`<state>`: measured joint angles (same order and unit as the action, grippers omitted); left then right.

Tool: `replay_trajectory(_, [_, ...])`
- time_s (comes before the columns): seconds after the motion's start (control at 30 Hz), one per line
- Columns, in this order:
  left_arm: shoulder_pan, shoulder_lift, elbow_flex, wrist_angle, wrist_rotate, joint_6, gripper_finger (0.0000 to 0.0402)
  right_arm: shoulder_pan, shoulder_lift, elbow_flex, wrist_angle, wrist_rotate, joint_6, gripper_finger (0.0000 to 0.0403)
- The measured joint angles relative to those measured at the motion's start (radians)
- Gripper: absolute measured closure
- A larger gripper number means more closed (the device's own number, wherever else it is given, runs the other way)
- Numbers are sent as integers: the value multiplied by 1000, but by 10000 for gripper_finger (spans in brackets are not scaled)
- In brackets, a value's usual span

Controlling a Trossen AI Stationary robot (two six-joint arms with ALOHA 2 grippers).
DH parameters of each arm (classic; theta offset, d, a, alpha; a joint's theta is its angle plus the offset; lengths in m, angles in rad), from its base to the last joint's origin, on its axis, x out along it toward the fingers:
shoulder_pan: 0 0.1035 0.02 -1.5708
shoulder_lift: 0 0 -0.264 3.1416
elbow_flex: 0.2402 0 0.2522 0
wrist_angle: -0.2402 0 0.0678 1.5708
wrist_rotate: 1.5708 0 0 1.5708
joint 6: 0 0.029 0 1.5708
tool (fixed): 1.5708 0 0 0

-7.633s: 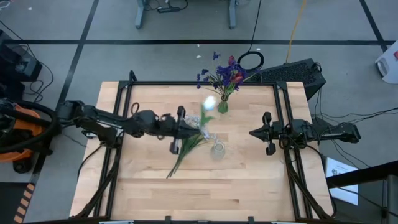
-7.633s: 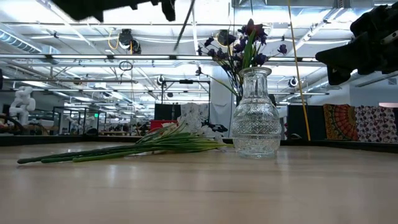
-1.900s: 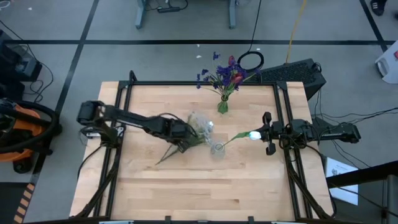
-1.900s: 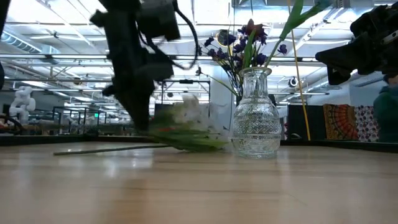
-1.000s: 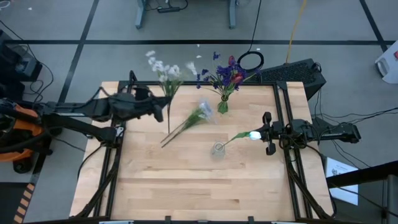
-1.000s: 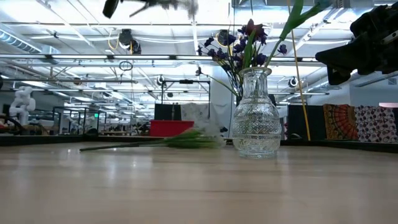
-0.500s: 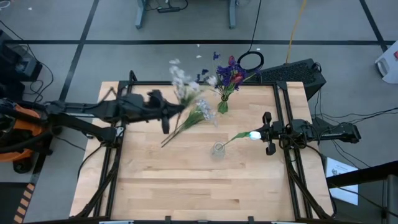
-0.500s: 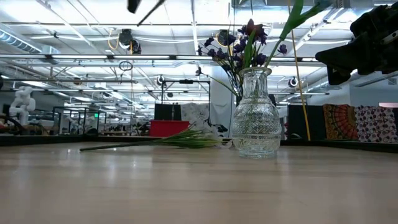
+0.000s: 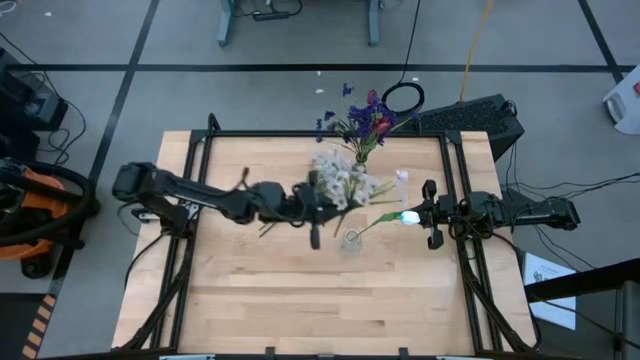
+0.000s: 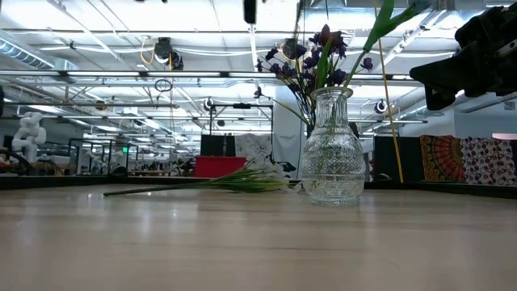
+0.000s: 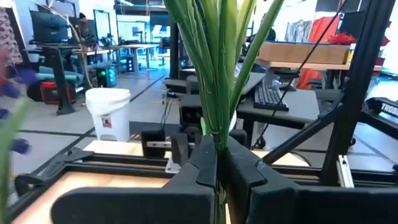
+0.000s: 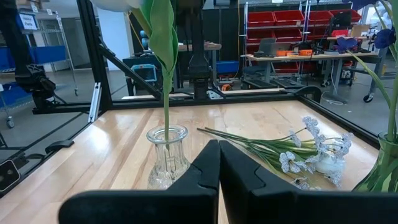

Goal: Sort flowers into vase by color
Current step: Put the left white flowers into the transparent flower vase

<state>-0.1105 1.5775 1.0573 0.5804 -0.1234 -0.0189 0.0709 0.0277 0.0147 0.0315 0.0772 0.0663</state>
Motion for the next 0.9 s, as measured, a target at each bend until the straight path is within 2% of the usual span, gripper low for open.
replay_trajectory(0.13, [-8,105,0,135,0,1,391,0,0,0,0,0,0,403])
replay_trajectory(0.27, [-8,153,-1,278,0,9,391,0,0,0,0,0,0,403])
replay_trajectory(0.57, [-1,158,-1,272,-3,44,391,0,0,0,0,0,0,403])
replay_trajectory(0.67, [-1,188,1,280,-3,102,391,0,0,0,0,0,0,403])
replay_trajectory(0.9, [-5,261,0,283,0,103,390,0,0,0,-1,0,0,403])
